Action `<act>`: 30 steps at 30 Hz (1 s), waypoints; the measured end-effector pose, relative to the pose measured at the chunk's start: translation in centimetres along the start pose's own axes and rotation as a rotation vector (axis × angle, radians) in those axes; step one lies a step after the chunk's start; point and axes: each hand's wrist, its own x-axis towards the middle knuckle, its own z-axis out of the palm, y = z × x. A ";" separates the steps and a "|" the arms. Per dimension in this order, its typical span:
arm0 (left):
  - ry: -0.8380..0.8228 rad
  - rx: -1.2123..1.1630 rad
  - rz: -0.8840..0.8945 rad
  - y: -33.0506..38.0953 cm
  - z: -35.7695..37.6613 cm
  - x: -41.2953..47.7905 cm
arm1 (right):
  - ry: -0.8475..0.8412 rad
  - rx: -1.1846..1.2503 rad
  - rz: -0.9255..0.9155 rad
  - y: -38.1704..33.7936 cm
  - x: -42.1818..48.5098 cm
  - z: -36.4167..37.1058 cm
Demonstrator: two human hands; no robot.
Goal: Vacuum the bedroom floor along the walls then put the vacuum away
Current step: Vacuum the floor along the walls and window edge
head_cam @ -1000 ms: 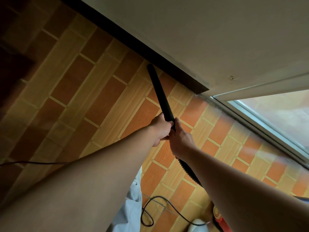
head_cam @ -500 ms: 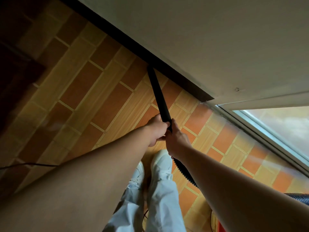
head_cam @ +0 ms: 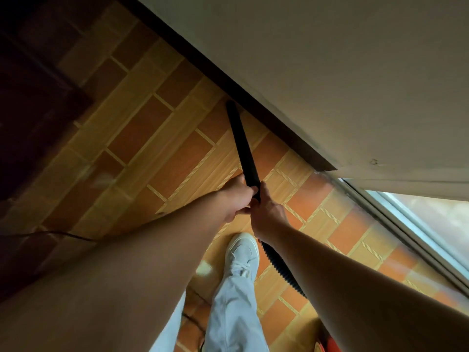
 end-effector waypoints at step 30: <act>-0.026 -0.041 0.023 4.7 -9.9 1.9 | -0.006 0.025 -0.015 -10.6 3.0 1.7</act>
